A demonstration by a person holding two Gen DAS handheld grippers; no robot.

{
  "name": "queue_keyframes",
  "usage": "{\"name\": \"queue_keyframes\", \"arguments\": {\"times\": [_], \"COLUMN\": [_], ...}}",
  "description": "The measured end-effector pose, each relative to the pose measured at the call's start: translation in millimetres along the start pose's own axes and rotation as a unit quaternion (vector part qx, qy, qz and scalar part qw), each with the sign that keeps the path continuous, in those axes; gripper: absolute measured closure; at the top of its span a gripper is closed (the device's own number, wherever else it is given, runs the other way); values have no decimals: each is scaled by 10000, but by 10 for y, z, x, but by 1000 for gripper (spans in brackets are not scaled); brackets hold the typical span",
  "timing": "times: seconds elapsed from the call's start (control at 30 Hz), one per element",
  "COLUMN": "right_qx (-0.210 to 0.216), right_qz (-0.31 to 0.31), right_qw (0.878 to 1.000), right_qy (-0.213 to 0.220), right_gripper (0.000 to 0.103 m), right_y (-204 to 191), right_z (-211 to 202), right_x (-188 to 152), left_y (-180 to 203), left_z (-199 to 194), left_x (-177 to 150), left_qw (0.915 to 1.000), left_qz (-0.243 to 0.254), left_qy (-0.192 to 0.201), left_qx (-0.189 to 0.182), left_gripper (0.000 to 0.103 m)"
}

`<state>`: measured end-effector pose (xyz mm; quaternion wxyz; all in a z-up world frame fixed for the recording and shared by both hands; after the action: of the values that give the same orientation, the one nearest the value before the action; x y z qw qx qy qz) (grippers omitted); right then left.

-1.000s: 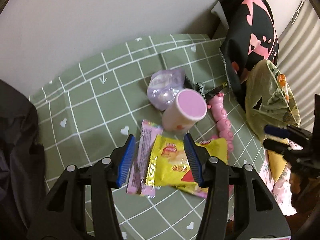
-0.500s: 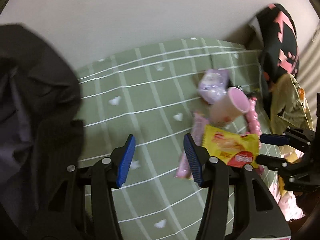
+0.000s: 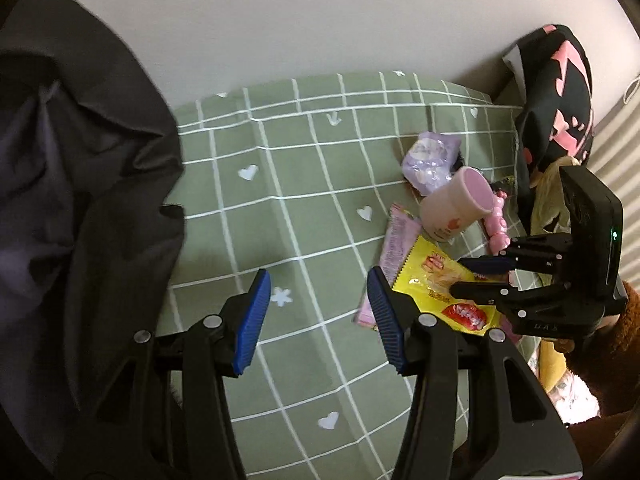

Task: Collect trash
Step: 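Move the right gripper to the yellow nabati wafer and grasp it, then grasp the pink candy strip with the left gripper while the right holds the nabati wafer, then carry the pink strip and nabati wafer over the green bag with both grippers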

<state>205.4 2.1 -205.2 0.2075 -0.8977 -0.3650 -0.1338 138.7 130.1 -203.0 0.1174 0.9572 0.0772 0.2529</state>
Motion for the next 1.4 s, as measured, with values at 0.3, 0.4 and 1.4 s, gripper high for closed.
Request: {"name": "queue_keyframes", "arguments": {"times": [0.3, 0.4, 1.4], "right_qx": [-613, -888, -1477], "right_qz": [896, 1115, 1938], "right_qw": [9885, 9814, 9461], "right_qy": [1051, 1283, 2134], "right_gripper": [85, 85, 85], "right_y": [212, 328, 699], "right_z": [-958, -1227, -2008], "right_x": [-79, -158, -617], "left_y": [369, 485, 1027], "left_z": [205, 291, 200], "left_x": [26, 25, 262], "left_qw": [9985, 9973, 9942], "left_qz": [448, 636, 1058], "left_qy": [-192, -278, -21], "left_qx": [-264, -257, -187], "left_gripper": [55, 56, 92]}}
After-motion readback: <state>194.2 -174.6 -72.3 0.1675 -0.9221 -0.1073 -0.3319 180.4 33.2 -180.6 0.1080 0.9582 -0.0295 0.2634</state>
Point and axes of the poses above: each gripper's, at about its wrist camera, not at the fingertips, and z roughly the way its jaws point, y to its right, x to its top, the point moved 9 cm from there along z, roughly the way its jaws point, and after that the axes turned 2 degrees about x, right-handed, at the moved point
